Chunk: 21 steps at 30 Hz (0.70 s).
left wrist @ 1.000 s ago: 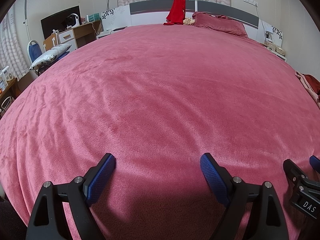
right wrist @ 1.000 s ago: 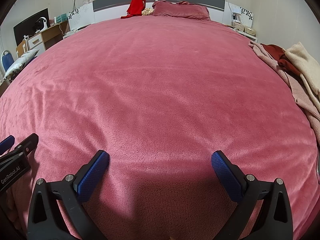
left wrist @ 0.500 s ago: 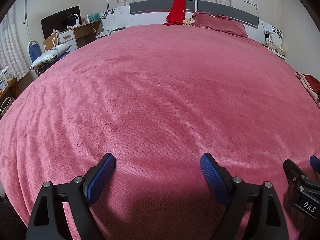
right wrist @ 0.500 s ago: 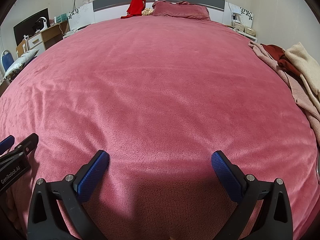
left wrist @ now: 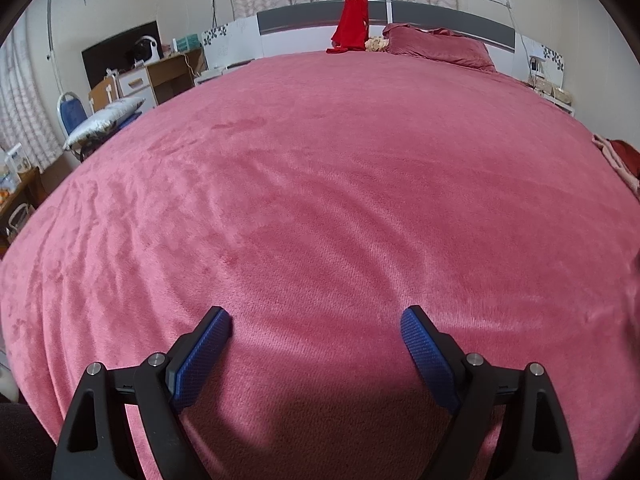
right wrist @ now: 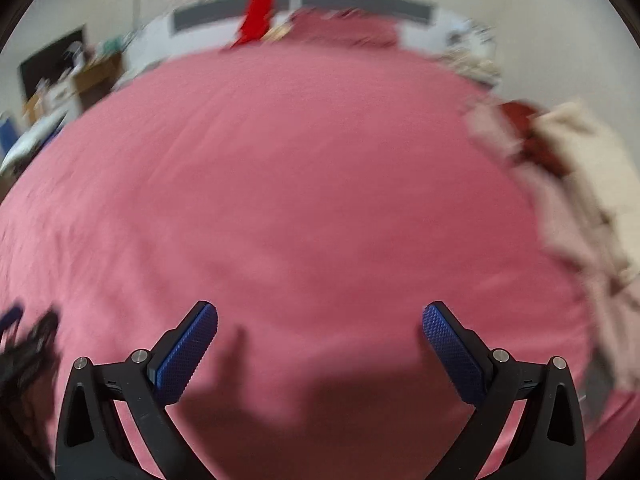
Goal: Fold clothes
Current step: 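Grasp the cream knit sweater from the clothes pile with the right gripper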
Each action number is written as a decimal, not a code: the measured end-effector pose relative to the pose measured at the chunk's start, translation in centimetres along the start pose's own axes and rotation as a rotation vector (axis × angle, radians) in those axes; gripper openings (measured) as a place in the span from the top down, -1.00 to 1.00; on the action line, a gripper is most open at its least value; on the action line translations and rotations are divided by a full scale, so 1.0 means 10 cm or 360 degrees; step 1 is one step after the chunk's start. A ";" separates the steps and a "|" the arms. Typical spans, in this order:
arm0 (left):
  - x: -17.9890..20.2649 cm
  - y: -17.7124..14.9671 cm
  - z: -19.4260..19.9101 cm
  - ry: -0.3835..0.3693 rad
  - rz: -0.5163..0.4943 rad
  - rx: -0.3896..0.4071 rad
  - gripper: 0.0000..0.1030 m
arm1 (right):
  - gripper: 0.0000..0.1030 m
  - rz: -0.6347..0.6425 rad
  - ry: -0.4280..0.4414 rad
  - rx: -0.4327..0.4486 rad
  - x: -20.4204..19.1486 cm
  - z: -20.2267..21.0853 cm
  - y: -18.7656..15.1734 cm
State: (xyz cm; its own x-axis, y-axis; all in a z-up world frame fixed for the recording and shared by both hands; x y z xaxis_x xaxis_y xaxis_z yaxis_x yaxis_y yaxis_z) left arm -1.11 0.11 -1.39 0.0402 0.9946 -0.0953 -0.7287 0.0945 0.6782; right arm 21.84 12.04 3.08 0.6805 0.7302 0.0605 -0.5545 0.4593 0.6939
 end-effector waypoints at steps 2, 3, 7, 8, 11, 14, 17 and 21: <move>0.00 0.00 0.00 0.0004 -0.0003 0.0004 -0.75 | -1.00 -0.0047 -0.0134 0.0051 0.48 0.03 0.25; 0.00 -0.01 0.00 -0.0001 0.0001 0.0003 -0.75 | -1.00 -0.0063 -0.0211 0.0070 0.73 0.04 0.37; -0.03 -0.01 -0.01 -0.0020 0.0022 0.0000 -0.75 | -1.00 -0.0046 -0.0520 0.0031 1.59 -0.04 0.79; -0.03 -0.01 0.00 -0.0019 0.0022 0.0002 -0.75 | -1.00 -0.0041 -0.0582 0.0006 1.77 -0.07 0.85; -0.02 -0.02 0.01 -0.0014 0.0021 0.0008 -0.75 | -1.00 -0.0053 -0.0718 -0.0074 2.27 -0.20 1.01; -0.01 -0.02 0.01 -0.0014 0.0023 0.0009 -0.75 | -1.00 -0.0125 -0.0740 -0.0158 2.59 -0.34 1.00; 0.00 -0.03 0.02 -0.0008 0.0020 0.0012 -0.75 | -1.00 -0.0282 -0.0703 -0.0298 2.91 -0.57 0.94; 0.00 -0.03 0.03 -0.0004 0.0016 0.0014 -0.75 | -1.00 -0.0491 -0.0554 -0.0375 3.16 -0.74 0.78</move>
State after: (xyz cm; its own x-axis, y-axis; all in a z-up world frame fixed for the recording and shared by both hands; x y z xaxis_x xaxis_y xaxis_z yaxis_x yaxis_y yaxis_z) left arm -0.67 0.14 -1.40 0.0346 0.9956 -0.0866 -0.7232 0.0847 0.6855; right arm 35.43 42.44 5.07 0.9261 0.3497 0.1413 -0.3683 0.7573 0.5394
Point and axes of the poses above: each gripper's, at about its wrist camera, not at the fingertips, and z roughly against the way its jaws point, x to its right, y to its top, the point moved 2 cm from there along -z, roughly the way its jaws point, and after that the axes turned 1 degree about -y, right-handed, at the moved point
